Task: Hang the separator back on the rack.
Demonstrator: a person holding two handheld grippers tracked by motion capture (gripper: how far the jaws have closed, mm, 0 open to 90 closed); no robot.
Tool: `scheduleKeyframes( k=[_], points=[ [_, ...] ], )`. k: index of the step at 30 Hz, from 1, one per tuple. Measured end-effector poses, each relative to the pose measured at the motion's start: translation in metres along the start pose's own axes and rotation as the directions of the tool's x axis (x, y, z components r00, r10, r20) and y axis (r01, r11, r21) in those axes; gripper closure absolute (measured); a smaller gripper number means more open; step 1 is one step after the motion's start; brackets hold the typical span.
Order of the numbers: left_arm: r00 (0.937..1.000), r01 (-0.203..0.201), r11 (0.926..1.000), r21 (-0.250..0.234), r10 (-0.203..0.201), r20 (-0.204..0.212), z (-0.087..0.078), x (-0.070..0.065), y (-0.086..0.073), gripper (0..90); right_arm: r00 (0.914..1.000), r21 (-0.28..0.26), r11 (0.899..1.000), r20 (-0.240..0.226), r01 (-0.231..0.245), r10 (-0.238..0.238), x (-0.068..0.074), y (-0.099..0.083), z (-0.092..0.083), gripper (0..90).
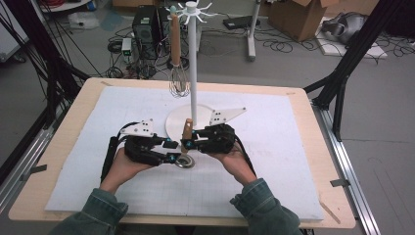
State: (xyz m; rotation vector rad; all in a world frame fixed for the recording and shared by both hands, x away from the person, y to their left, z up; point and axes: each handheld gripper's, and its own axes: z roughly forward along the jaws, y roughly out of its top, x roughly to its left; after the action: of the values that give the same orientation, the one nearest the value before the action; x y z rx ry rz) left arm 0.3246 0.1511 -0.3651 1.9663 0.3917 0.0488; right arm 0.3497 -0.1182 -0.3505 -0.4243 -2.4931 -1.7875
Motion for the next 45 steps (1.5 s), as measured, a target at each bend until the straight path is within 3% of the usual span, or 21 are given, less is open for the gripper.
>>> scheduleKeyframes(
  k=[10,20,33,45],
  points=[
    [0.9976,0.02,0.9992,-0.034,-0.023,-0.066,-0.026,0.003,-0.012,41.2,0.9992,0.036,0.999,-0.038,-0.011,0.013,-0.012,0.007,-0.009,72.2],
    [0.9901,0.025,0.9978,-0.062,-0.033,-0.136,-0.053,0.004,-0.024,35.5,0.9976,0.083,0.997,-0.069,0.003,0.002,-0.019,0.021,-0.017,72.2],
    [0.9738,0.037,0.997,-0.068,-0.051,-0.222,-0.076,0.005,-0.037,27.6,0.996,0.099,0.995,-0.087,0.029,-0.02,-0.025,0.046,-0.03,72.1],
    [0.9505,0.074,0.9946,-0.073,-0.093,-0.296,-0.09,0.012,-0.048,18.7,0.9969,0.101,0.994,-0.069,0.044,-0.037,-0.03,0.076,-0.044,72.1]
  ],
)
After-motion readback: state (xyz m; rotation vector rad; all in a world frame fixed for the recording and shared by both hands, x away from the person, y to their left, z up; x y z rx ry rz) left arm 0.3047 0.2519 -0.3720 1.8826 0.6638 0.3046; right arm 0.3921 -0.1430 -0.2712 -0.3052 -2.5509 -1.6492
